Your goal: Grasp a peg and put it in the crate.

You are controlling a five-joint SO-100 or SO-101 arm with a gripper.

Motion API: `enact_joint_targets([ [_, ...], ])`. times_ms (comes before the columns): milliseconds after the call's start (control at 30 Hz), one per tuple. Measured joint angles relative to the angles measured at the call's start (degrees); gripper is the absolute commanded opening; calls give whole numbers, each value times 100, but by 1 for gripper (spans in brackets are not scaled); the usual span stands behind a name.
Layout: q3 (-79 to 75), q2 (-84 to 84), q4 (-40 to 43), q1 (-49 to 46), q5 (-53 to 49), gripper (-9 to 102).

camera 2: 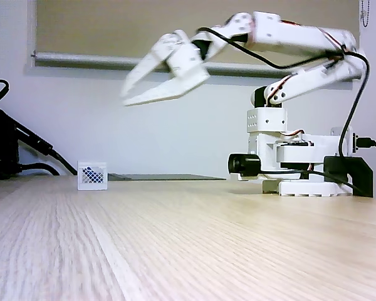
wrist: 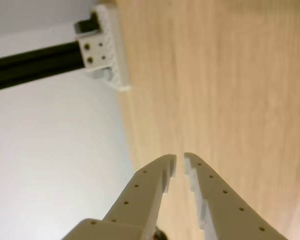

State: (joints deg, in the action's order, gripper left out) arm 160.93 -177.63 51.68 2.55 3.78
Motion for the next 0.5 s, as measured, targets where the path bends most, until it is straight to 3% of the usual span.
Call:
enact_joint_targets([
  [200, 773, -1107, 571, 79, 62, -1],
  [500, 1371, -1257, 747, 79, 62, -1],
])
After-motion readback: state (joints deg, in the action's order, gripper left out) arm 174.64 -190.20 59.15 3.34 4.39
